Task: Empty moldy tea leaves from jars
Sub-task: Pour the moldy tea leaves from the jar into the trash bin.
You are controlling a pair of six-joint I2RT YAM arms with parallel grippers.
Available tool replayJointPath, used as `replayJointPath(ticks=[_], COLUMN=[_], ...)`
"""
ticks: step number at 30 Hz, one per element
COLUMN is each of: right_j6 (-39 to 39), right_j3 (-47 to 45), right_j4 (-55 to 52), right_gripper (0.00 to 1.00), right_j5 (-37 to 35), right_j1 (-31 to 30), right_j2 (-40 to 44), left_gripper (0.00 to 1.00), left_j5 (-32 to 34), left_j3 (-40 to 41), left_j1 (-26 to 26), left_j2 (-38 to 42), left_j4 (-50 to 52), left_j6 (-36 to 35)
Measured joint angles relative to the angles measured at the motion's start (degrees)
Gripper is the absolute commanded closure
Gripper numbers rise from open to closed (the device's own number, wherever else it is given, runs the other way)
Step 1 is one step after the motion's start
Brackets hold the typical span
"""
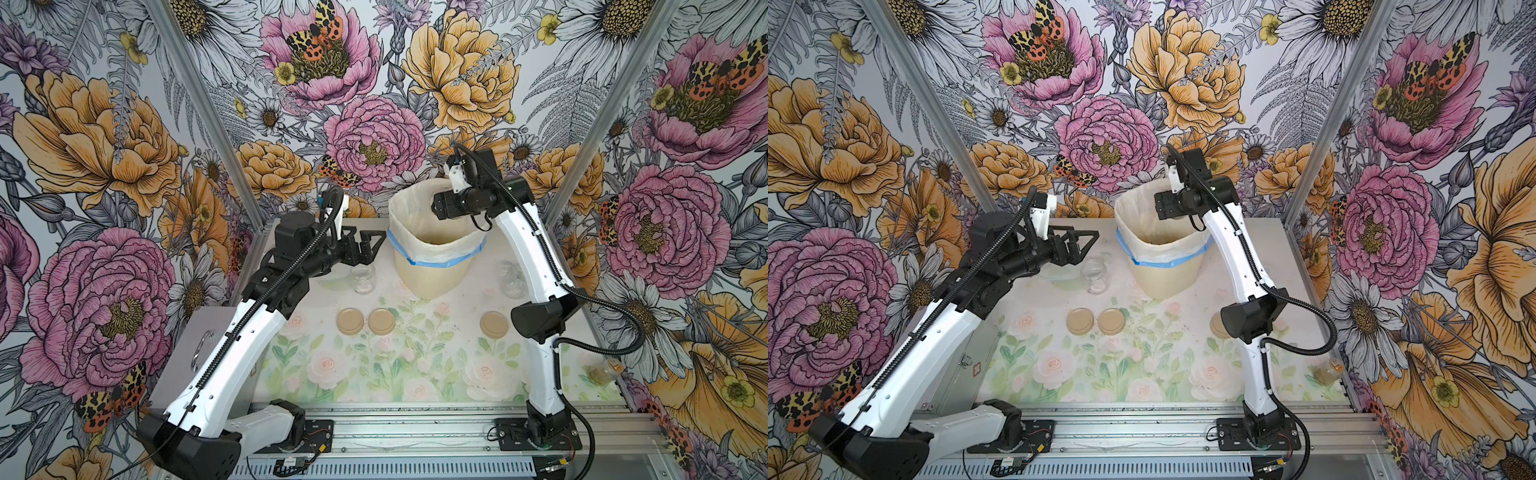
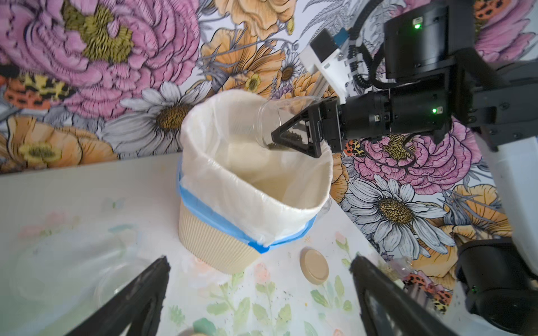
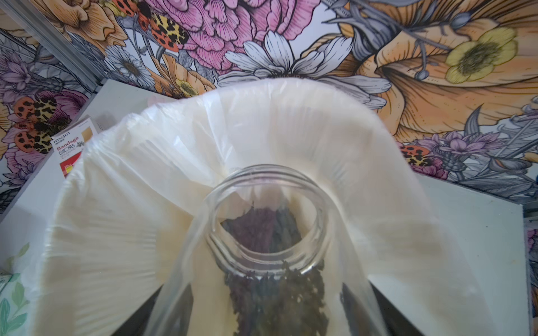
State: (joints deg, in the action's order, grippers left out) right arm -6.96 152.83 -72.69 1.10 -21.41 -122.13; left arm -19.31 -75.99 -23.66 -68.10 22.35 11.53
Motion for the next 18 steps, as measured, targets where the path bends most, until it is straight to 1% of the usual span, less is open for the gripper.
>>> replayJointPath(ticks=[5,7,11,14,18], right_j6=[0.15,0.15,-0.02,-0.04,-0.11], right_j3=[0.00,0.00,-0.83,-3.08,-7.85], right_j4=[0.61,0.85,1.29,1.49,1.55], right_gripper=[0.39,0.39,0.39,0.39,0.41], right_j5=[0.96,1.79,3.45,3.87,6.03], right_j1=[0.48,0.74,1.40,1.68,2.38], right_j2=[4.92,6.29,8.11,8.79,8.57], left_gripper=[0.01,0.01,0.01,0.01,0.01], left_j5=[0.61,0.26,-1.09,-1.33,-1.31], left_j3=[-0.68,-2.93,-8.00,-12.00,-16.24], left_j1=[-5.77,-6.99,-7.72,-7.89,-8.07], left_j2=[-5.55,-9.75,-18.01,-23.37,-28.00], left_j4=[-9.53,-11.41,-14.43,-15.80,-16.20], left_j6=[-13.88,-19.32,-28.61,-33.24,-36.37])
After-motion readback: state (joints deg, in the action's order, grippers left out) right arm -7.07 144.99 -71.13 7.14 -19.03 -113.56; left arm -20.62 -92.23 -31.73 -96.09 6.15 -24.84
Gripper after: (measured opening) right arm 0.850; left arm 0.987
